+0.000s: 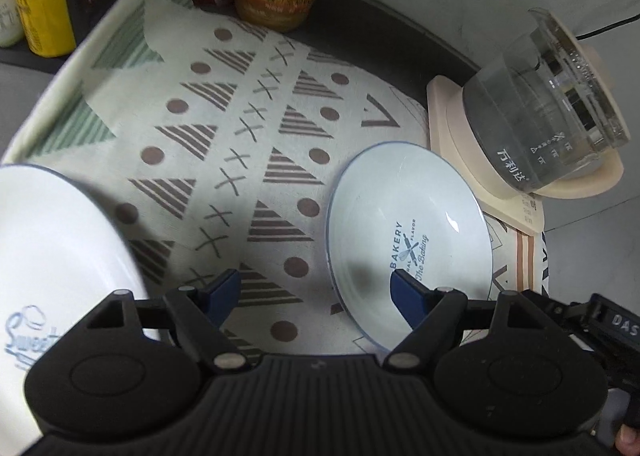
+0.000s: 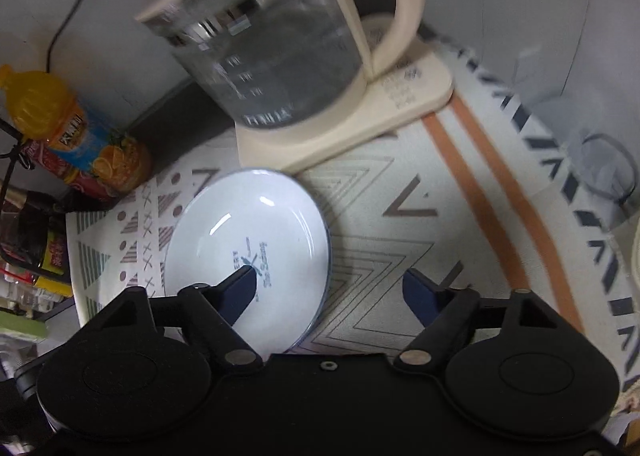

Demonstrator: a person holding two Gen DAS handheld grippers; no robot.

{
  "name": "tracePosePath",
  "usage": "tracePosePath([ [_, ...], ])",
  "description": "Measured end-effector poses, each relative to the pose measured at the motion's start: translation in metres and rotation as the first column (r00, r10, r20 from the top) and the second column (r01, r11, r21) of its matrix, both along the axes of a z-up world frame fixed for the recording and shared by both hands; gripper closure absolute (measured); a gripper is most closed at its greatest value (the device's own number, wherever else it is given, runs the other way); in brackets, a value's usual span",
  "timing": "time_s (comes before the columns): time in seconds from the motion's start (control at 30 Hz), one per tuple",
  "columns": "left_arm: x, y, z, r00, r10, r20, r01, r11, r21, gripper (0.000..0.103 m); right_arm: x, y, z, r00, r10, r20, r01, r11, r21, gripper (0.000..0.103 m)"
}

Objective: Organize plates and bowls
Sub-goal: 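Move both grippers to the rim of the white 'BAKERY' plate, then close both grippers on the rim of the 'BAKERY' plate, then lift the 'BAKERY' plate with both grippers and carry it over the plate stack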

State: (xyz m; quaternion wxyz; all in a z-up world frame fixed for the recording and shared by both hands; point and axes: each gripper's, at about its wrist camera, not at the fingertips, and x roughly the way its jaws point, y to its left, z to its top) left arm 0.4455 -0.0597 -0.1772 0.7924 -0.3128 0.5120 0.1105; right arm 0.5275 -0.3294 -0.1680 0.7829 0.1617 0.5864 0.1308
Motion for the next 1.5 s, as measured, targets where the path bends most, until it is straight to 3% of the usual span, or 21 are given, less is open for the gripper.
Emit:
tracePosePath([
  [0.17, 0.004, 0.003, -0.017, 1.000, 0.020, -0.017, -0.021, 0.997, -0.078, 0.031, 0.010, -0.003, -0.024, 0.996, 0.030, -0.079, -0.027, 0.999, 0.038, 0.041],
  [0.37, 0.012, 0.002, -0.030, 0.999, 0.018, -0.031, -0.022, 0.992, -0.124, 0.055, 0.022, -0.003, -0.053, 0.983, 0.093, -0.162, -0.075, 0.991, 0.111, 0.051],
  [0.43, 0.015, 0.001, -0.032, 0.999, 0.021, -0.036, -0.025, 0.992, -0.128, 0.063, 0.025, -0.002, -0.062, 0.976, 0.106, -0.188, -0.075, 0.984, 0.164, 0.063],
  [0.53, 0.019, -0.001, -0.033, 0.999, 0.011, -0.036, -0.016, 0.991, -0.135, 0.070, 0.031, -0.001, -0.067, 0.976, 0.117, -0.182, -0.085, 0.981, 0.175, 0.073],
  [0.63, 0.022, -0.003, -0.035, 0.999, 0.000, -0.037, -0.005, 0.991, -0.136, 0.075, 0.036, 0.001, -0.069, 0.977, 0.135, -0.168, -0.104, 0.978, 0.180, 0.077],
  [0.9, 0.027, -0.007, -0.039, 0.999, 0.001, -0.032, -0.006, 0.986, -0.165, 0.080, 0.036, 0.008, -0.069, 0.976, 0.174, -0.128, -0.150, 0.972, 0.179, 0.078],
  [1.17, 0.029, -0.009, -0.036, 0.999, -0.004, -0.044, -0.002, 0.988, -0.152, 0.083, 0.035, 0.015, -0.071, 0.978, 0.186, -0.095, -0.168, 0.970, 0.174, 0.092],
  [1.5, 0.026, -0.007, -0.013, 0.998, -0.042, 0.036, 0.047, 0.989, -0.142, 0.083, 0.028, 0.008, -0.047, 0.979, 0.205, 0.002, -0.202, 0.964, 0.175, 0.093],
])
